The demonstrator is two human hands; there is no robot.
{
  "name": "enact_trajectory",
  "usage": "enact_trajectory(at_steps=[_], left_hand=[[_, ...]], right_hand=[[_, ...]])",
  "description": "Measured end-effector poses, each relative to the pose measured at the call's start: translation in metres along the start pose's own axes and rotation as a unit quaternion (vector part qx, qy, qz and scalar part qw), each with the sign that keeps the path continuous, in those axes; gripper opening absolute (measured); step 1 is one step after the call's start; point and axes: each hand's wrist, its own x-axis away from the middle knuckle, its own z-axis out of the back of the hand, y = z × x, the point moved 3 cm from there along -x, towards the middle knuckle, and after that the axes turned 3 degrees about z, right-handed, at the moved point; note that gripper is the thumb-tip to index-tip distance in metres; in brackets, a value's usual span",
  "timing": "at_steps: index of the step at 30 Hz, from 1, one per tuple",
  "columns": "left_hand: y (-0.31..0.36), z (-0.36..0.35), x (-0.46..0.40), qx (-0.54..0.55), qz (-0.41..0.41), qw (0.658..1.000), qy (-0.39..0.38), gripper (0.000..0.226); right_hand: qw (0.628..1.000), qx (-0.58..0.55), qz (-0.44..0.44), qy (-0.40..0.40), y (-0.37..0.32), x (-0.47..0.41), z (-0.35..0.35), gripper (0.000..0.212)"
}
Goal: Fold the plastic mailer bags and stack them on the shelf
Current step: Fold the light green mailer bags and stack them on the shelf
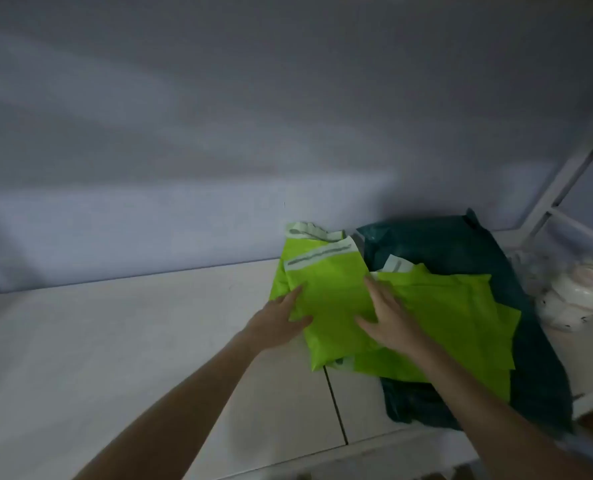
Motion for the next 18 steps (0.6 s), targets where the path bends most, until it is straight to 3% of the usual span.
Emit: enact_trajectory(at_steps=[6, 11, 18], left_hand=[[0.008, -0.008, -0.003, 0.045, 0.007, 0.999, 0.003, 0.071], [0.012, 0.006, -0.001, 0.11, -0.019, 0.991, 0.079, 0.054], [0.005, 0.037, 0.017, 0.214, -0.028, 0.963, 0.16, 0.036]], right_hand=[[1.0, 0.014, -0.016, -0.001, -0.006, 0.0, -0.006, 0.088], [0.999, -0.014, 0.003, 0.034, -0.016, 0.0, 0.0, 0.087], [0.991, -0.098, 0.041, 0.082, -0.034, 0.0, 0.009, 0.067]])
